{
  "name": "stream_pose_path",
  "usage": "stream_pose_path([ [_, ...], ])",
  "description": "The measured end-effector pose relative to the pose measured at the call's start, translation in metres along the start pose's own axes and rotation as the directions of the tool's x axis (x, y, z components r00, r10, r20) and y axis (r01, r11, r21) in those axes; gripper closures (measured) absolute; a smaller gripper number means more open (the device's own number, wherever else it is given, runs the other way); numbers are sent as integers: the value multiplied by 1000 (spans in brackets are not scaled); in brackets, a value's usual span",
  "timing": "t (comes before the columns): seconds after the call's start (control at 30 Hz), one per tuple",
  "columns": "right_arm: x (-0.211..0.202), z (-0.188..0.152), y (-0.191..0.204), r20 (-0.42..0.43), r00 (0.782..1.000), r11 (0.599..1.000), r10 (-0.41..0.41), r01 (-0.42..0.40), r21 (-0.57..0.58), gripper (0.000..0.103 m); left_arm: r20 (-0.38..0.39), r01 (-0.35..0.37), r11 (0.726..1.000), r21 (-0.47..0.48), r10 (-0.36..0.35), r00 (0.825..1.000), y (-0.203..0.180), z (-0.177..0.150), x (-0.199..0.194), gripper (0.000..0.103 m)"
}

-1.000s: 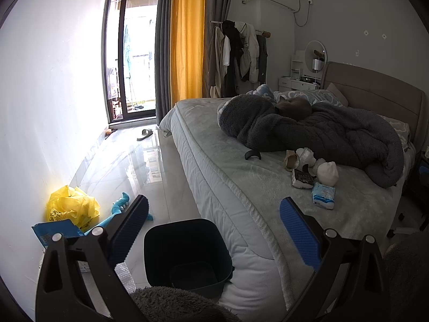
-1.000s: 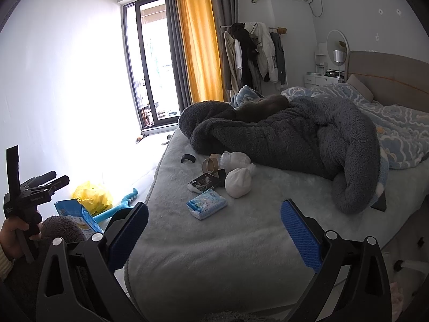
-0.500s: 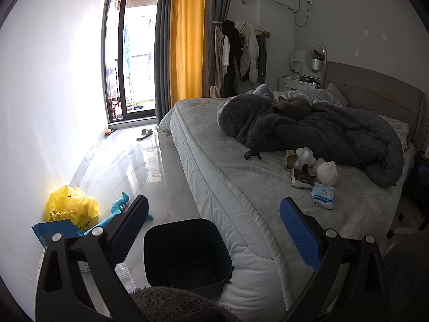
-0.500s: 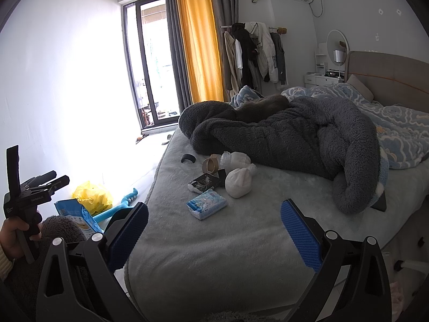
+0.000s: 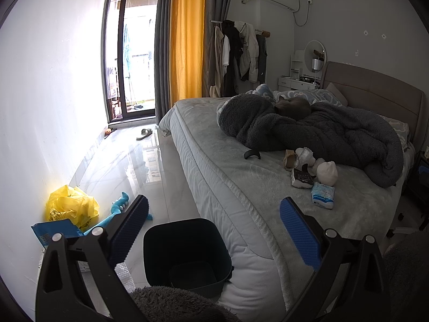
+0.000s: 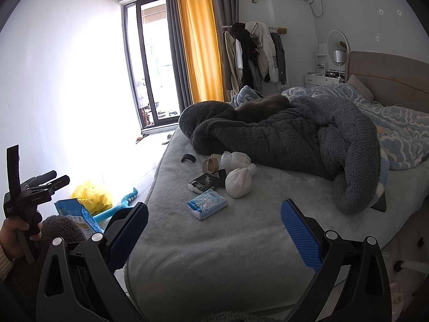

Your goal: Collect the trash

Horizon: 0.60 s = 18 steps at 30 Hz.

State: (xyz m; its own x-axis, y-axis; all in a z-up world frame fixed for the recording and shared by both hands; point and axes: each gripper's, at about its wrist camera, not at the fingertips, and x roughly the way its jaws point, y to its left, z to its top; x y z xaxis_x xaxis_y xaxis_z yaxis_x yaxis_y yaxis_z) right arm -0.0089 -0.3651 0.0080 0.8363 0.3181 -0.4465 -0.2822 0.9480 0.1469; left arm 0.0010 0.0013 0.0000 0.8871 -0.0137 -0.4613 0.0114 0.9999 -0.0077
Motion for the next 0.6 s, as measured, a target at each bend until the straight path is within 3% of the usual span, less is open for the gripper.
stream_pose_path([
  [0.6,1,1,-1,-1,1000,1000,0,0,0,3,-2,2,1000,-2,-2,1000,-4,-3,1,3],
])
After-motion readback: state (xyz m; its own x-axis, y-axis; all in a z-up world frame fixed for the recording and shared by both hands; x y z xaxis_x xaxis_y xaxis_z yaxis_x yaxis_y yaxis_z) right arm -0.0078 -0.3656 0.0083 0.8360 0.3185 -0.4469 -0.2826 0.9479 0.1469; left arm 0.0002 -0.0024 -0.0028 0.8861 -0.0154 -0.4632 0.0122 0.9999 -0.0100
